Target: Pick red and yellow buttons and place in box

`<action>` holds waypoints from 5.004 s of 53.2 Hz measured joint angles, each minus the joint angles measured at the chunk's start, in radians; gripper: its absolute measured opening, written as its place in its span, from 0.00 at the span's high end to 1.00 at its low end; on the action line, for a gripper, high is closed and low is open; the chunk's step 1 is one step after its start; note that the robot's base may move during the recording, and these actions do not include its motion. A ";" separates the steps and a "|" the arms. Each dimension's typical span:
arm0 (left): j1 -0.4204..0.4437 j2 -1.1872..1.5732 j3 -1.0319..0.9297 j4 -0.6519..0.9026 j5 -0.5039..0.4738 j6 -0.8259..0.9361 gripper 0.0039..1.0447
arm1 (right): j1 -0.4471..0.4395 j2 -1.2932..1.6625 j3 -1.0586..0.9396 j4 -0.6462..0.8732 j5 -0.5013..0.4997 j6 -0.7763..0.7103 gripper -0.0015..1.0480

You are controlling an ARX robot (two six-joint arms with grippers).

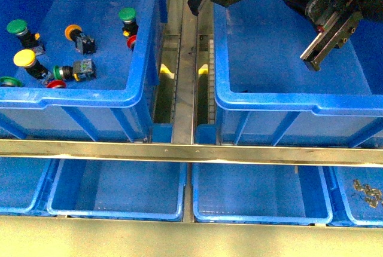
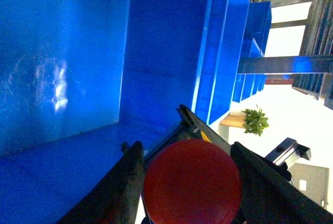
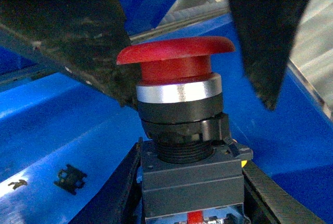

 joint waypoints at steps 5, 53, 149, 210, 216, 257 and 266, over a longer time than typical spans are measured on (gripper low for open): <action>0.007 0.000 0.010 -0.004 -0.015 0.015 0.30 | 0.000 0.000 -0.009 -0.002 0.001 0.000 0.66; 0.383 -0.611 -0.698 0.006 -0.274 0.672 0.07 | -0.112 -0.187 -0.076 -0.123 0.018 0.136 0.66; 0.488 -1.590 -1.429 0.262 -0.616 0.996 0.48 | -0.134 -0.735 -0.325 -0.470 0.125 0.525 0.66; 0.488 -1.590 -1.429 0.262 -0.619 0.998 0.07 | -0.195 -0.750 -0.356 -0.449 0.045 0.574 0.66; 0.488 -1.590 -1.429 0.262 -0.619 0.998 0.07 | -0.209 -0.750 -0.356 -0.449 0.034 0.574 0.66; 0.488 -1.590 -1.429 0.262 -0.620 0.998 0.07 | -0.012 0.207 0.450 -0.442 0.185 0.666 0.66; 0.488 -1.590 -1.429 0.262 -0.620 0.998 0.07 | 0.029 0.433 0.690 -0.546 0.229 0.700 0.66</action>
